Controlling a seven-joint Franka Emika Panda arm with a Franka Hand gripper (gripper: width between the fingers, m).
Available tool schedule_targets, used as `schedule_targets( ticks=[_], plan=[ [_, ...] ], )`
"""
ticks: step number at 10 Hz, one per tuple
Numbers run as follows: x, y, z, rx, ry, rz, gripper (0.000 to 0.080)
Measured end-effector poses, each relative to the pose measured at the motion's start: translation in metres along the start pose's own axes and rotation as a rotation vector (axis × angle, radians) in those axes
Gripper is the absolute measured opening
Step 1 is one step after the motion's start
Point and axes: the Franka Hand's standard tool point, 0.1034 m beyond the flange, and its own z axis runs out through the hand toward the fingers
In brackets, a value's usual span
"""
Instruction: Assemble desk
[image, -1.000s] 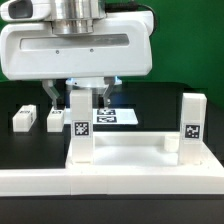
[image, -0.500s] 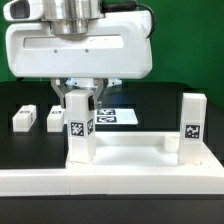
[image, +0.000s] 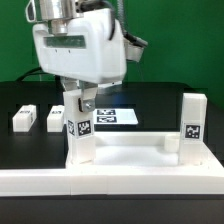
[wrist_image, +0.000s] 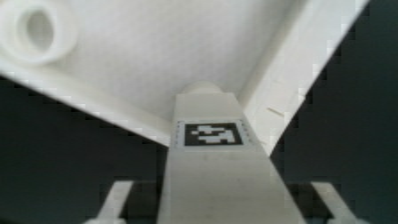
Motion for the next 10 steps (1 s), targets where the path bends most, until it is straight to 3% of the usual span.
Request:
schedule_targets(
  ticks=[3, 6, 8, 10],
  plan=[
    [-0.0001, -0.0005, 0.0000, 0.010, -0.012, 0.326, 0.0288],
    [0.0000, -0.0004, -0.0005, 0.009, -0.009, 0.250, 0.0295],
    [0.0028, 0.0005, -0.0004, 0.003, 0.006, -0.192, 0.0611],
    [0.0040, 0.0027, 0.0011, 0.013, -0.002, -0.420, 0.0638]
  ],
)
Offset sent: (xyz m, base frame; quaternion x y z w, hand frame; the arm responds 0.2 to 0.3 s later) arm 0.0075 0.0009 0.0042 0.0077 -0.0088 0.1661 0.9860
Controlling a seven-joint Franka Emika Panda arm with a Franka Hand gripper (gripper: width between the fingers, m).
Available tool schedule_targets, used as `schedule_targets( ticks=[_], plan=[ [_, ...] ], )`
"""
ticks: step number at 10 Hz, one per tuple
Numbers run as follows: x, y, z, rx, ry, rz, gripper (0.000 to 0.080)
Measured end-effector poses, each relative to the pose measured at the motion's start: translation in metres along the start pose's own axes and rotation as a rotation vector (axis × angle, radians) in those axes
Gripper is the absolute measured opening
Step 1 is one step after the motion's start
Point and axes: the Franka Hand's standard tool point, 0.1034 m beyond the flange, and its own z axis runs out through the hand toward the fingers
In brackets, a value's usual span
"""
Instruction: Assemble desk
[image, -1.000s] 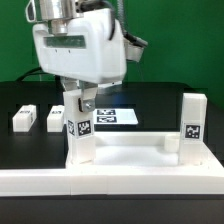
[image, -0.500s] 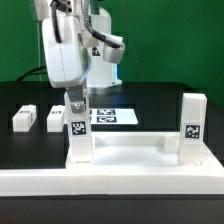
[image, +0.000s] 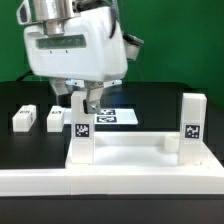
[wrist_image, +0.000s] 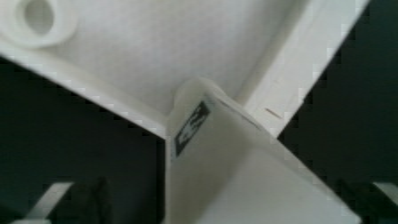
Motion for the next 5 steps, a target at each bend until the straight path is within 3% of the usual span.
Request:
schedule_targets(
  ticks=[4, 5],
  plan=[
    [0.0001, 0.0000, 0.0004, -0.014, 0.004, -0.309, 0.0649],
    [-0.0028, -0.0072, 0.0003, -0.058, 0.017, -0.539, 0.0649]
  ],
)
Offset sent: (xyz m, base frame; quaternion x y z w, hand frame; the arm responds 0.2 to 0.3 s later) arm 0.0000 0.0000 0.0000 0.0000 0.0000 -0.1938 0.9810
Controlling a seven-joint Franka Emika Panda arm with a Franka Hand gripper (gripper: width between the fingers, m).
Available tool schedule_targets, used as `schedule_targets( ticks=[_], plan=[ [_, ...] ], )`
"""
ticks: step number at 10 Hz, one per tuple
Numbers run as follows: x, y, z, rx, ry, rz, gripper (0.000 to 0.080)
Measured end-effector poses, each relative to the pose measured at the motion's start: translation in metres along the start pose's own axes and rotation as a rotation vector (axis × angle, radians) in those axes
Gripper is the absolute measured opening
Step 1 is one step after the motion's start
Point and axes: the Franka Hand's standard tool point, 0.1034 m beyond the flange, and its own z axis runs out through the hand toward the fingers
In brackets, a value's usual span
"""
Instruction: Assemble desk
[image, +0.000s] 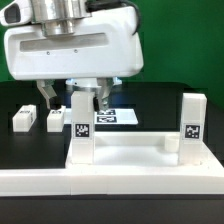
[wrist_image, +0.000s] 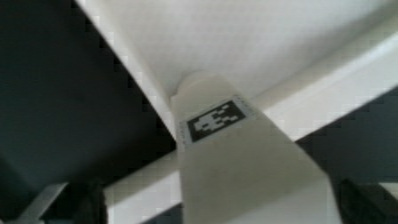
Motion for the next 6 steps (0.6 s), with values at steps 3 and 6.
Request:
schedule_targets(
  ticks=[3, 6],
  plan=[
    [0.0000, -0.0101, 0.0029, -0.018, -0.009, -0.199, 0.0622],
    [0.0017, -0.0054, 0.0023, -0.022, -0.004, -0.078, 0.0444]
  ],
)
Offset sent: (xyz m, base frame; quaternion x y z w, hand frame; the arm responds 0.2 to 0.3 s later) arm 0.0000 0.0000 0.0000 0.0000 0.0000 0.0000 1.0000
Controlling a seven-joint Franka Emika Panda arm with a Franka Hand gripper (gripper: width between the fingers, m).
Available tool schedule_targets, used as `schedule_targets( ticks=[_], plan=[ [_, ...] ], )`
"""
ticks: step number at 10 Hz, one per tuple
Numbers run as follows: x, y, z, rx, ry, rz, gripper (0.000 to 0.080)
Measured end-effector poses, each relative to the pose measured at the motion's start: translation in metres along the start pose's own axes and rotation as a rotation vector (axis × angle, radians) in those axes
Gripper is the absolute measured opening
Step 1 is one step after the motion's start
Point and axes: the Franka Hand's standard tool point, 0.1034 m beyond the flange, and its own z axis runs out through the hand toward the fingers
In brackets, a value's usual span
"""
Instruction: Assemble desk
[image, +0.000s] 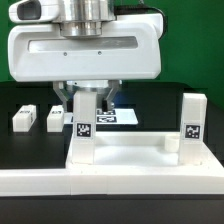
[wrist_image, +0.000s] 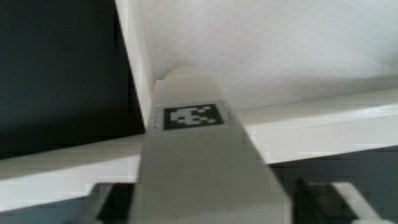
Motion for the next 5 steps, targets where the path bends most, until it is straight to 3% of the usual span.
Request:
schedule_targets(
  ticks=[1, 5],
  plan=[
    [-0.0003, 0.0026, 0.0007, -0.003, -0.001, 0.088, 0.0291],
    [-0.0029, 0.0039, 0.0018, -0.010, 0.014, 0.514, 0.0291]
  ],
)
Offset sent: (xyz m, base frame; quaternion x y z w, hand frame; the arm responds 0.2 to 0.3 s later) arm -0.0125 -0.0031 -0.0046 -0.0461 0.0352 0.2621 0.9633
